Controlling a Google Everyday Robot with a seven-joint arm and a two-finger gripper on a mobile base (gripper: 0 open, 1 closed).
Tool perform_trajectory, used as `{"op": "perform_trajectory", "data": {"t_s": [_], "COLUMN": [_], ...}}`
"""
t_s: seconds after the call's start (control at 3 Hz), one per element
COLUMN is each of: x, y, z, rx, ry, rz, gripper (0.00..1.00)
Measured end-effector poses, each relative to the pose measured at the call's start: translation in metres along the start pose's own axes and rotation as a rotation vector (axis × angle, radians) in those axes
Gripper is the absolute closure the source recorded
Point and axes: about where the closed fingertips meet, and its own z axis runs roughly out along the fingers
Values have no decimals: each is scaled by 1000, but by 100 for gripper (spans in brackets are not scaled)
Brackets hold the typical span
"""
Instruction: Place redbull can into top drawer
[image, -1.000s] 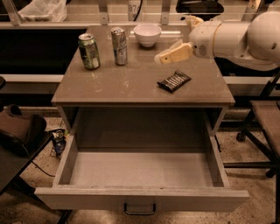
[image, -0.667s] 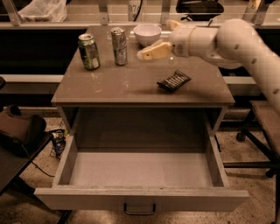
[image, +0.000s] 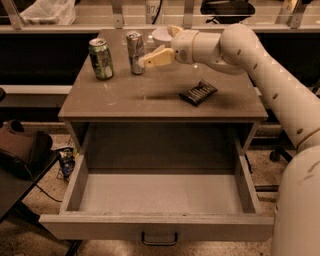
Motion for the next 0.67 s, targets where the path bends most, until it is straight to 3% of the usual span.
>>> {"op": "perform_trajectory", "data": {"t_s": [0.67], "x": [4], "y": [-1], "z": [34], "rx": [-12], "ry": [-6], "rz": [37], "gripper": [0]}}
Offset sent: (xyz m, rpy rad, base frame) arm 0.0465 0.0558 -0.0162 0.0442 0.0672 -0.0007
